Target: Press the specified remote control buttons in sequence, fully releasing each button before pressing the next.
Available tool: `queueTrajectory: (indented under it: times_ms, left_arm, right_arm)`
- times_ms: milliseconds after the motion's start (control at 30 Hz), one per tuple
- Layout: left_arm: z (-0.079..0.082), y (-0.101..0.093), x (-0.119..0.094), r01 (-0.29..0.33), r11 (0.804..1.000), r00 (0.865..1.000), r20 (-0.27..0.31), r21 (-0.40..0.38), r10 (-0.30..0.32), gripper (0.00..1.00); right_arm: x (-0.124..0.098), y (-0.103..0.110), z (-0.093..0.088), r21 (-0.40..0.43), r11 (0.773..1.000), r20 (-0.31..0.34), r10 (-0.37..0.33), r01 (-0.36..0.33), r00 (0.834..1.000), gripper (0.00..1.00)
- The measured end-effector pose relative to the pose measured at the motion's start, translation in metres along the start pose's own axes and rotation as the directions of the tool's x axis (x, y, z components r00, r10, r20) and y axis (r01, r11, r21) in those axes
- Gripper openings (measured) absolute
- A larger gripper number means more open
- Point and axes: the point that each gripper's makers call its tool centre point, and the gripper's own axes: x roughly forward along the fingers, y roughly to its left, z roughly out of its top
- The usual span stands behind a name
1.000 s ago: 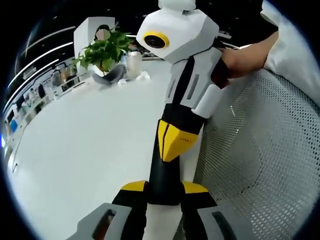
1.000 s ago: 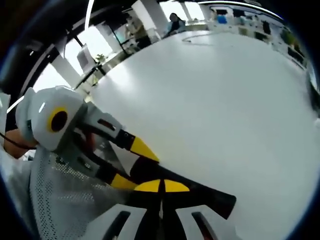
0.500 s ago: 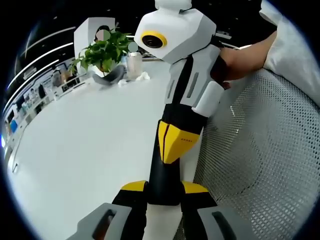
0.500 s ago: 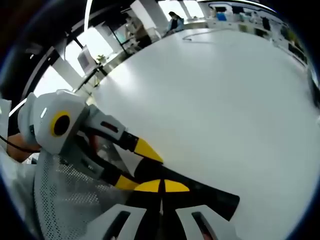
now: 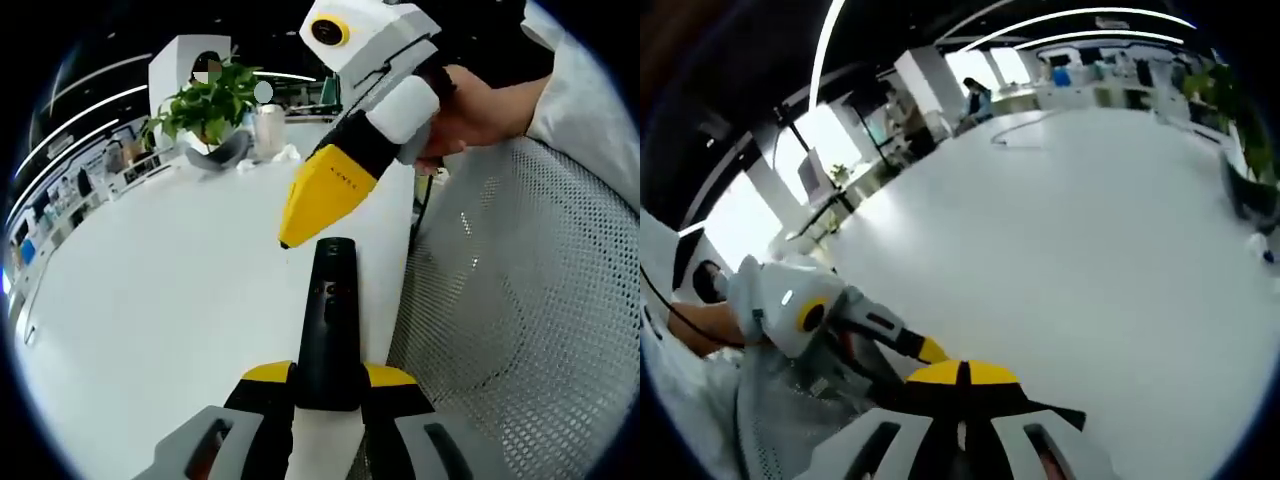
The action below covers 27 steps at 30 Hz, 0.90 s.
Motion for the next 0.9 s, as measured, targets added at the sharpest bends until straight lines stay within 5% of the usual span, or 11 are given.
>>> queueTrajectory:
  times_ms: [233, 367, 633, 800, 900]
  left_arm:
    - [0.000, 0.000, 0.000, 0.000, 1.000, 1.000, 0.000, 0.000, 0.000, 0.25]
    - [0.000, 0.000, 0.000, 0.000, 1.000, 1.000, 0.000, 0.000, 0.000, 0.25]
    - [-0.001, 0.001, 0.000, 0.000, 1.000, 1.000, 0.001, -0.001, 0.000, 0.25]
    - [-0.001, 0.001, 0.000, -0.001, 1.000, 1.000, 0.002, -0.002, 0.001, 0.25]
    - [-0.001, 0.001, 0.000, -0.001, 1.000, 1.000, 0.002, -0.002, 0.001, 0.25]
  right_arm:
    - [-0.025, -0.003, 0.019, -0.004, 0.998, 0.117, -0.065, 0.066, 0.991, 0.00]
    - [-0.047, -0.011, 0.037, 0.008, 0.991, 0.234, -0.130, 0.132, 0.963, 0.07]
    - [-0.084, -0.031, 0.053, 0.011, 0.955, 0.377, -0.278, 0.295, 0.884, 0.35]
    - [-0.101, -0.040, 0.057, 0.052, 0.929, 0.455, -0.349, 0.366, 0.820, 0.57]
    - [-0.102, -0.046, 0.055, 0.067, 0.917, 0.466, -0.376, 0.392, 0.801, 0.67]
